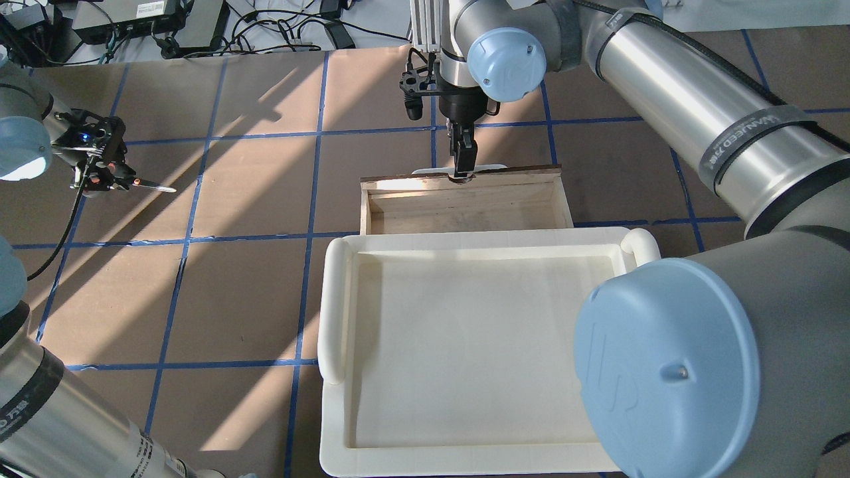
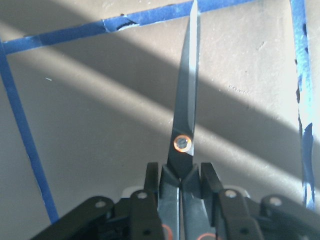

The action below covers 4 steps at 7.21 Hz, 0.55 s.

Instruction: Place scissors in drawer with both arms

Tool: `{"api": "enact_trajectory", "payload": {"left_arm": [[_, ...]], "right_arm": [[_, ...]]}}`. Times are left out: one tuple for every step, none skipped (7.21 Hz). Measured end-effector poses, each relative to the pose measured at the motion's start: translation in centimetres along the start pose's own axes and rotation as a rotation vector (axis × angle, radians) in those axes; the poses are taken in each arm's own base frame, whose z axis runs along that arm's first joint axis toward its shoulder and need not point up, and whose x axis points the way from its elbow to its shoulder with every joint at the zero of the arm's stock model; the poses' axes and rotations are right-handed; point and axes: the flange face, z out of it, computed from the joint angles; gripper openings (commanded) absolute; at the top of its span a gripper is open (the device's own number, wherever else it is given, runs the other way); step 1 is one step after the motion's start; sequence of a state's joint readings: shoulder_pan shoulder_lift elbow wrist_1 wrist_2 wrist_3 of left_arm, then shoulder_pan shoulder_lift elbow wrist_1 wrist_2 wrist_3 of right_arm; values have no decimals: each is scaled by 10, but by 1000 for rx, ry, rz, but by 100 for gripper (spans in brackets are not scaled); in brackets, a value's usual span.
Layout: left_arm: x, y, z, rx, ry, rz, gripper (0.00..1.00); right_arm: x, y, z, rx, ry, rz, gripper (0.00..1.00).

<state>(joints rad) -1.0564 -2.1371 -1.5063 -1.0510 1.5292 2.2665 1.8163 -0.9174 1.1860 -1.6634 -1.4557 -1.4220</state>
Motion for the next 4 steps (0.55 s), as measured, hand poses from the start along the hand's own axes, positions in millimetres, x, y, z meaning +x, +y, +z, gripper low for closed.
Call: {"api": "enact_trajectory", "payload": {"left_arm": [[-2, -19, -18, 8, 11, -6, 0], [-4, -40, -37, 12, 18, -12, 0], [-7, -63, -56, 14, 21, -14, 0], [-10, -89, -73, 14, 21, -12, 0]], "right_arm": [[1, 0, -1, 0, 7, 5, 85], [1, 1, -2, 1, 10, 10, 100], [1, 1, -2, 2, 11, 19, 100], [0, 1, -4, -1, 14, 32, 100]]}}
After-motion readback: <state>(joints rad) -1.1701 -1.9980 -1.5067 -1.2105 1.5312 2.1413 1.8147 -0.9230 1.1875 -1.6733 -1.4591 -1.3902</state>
